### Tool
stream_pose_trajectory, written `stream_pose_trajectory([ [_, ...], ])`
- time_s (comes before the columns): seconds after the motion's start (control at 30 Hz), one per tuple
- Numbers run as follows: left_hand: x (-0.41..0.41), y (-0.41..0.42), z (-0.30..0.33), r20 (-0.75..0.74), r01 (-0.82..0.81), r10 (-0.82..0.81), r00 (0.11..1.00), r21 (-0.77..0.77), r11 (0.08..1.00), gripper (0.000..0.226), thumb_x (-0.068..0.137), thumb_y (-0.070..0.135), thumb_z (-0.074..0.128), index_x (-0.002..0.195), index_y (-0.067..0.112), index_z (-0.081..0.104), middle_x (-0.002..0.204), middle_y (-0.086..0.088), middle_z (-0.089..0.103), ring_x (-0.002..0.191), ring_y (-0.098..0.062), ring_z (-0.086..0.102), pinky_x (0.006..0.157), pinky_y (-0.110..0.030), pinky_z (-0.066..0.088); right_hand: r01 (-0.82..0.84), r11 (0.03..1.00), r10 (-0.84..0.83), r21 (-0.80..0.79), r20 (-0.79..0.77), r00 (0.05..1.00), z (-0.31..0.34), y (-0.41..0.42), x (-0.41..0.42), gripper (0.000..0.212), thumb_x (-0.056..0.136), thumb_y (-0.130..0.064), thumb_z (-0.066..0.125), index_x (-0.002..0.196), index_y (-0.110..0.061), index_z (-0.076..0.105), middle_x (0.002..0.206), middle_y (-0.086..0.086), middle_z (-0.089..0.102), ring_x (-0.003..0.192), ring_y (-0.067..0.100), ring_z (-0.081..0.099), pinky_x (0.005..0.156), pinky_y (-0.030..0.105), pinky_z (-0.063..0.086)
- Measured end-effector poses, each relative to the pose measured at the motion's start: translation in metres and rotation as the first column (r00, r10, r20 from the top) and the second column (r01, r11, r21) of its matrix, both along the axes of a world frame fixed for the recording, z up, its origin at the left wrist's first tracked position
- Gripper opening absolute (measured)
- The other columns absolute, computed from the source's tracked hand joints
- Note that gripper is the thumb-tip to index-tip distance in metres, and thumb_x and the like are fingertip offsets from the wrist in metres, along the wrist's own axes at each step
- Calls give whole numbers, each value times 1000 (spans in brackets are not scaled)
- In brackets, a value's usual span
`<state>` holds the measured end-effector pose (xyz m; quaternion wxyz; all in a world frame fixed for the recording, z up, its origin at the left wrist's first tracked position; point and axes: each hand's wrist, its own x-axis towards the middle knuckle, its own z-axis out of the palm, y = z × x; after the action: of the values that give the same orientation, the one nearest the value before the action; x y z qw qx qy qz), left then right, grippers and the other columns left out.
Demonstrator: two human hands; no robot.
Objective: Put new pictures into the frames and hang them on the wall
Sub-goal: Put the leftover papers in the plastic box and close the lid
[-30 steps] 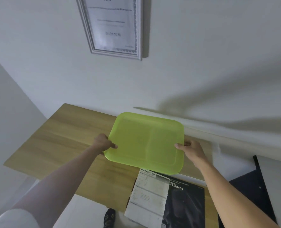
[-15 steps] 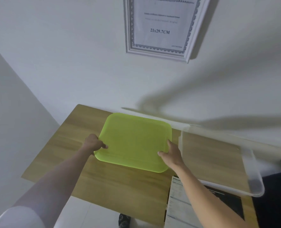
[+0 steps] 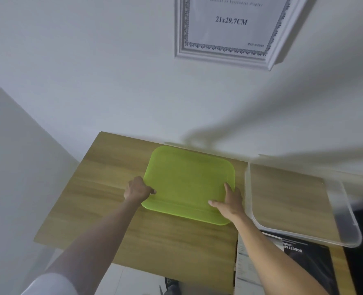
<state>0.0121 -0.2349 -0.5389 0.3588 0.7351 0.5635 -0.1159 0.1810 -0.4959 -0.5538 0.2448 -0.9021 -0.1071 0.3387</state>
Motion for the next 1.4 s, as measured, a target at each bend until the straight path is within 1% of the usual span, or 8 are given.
stream_pose_trajectory([
  [0.2,-2,-2,-15,-68,64,-57,996,98,993,54,69,40,85,108,9,64,116,-12,60,102,-33,61,72,-38,48,-42,996,50,-83,93,994,-10,5,-10,96,88,-46,69,158,-25,9,164,16,-3,151,35,-2,119,50,17],
  [0.3,-5,-9,-12,-70,61,-52,996,147,987,63,71,40,82,121,10,56,127,-14,50,114,-35,54,85,-42,48,-118,978,151,-171,196,969,-9,4,-13,91,90,-52,64,158,-19,13,163,17,2,151,34,3,119,48,21],
  [0.5,0,-56,0,137,21,-90,987,438,899,57,81,40,65,127,9,52,123,-11,49,113,-30,48,76,-40,41,-240,966,254,-96,523,814,3,-13,-25,62,96,-47,55,146,-14,41,151,16,38,139,34,35,108,47,42],
  [0.73,27,-160,6,300,154,-304,904,435,887,30,87,30,62,107,8,59,107,-8,60,98,-27,57,65,-33,39,-389,915,160,111,784,600,21,-80,-19,29,87,-24,70,113,-12,67,113,6,64,101,24,64,74,35,58],
  [0.97,43,-280,4,133,344,-397,908,301,889,29,88,36,57,107,14,55,111,-3,58,95,-25,57,71,-35,46,-418,887,55,197,853,519,29,-205,1,13,89,-16,63,97,-16,73,97,-2,67,86,17,64,70,29,55],
  [1.13,45,-343,-7,0,292,-293,956,90,952,54,81,45,64,120,10,50,124,-9,52,116,-30,51,89,-41,46,-301,950,126,88,771,624,18,-300,5,25,91,-34,54,99,-18,71,96,-4,66,81,16,66,61,27,56],
  [1.3,44,-383,-13,-58,261,-257,965,86,961,78,75,45,72,134,5,41,135,-12,41,126,-30,41,91,-39,44,52,957,54,-287,350,935,8,-352,-4,70,85,-60,58,137,-13,46,133,11,51,117,29,56,83,40,53],
  [1.4,45,-397,-11,-90,250,-241,966,109,962,77,76,45,73,133,4,41,135,-12,38,125,-30,39,87,-35,44,96,912,-18,-398,195,981,10,-360,-12,88,82,-65,61,141,-7,34,141,19,39,127,35,45,93,43,49],
])
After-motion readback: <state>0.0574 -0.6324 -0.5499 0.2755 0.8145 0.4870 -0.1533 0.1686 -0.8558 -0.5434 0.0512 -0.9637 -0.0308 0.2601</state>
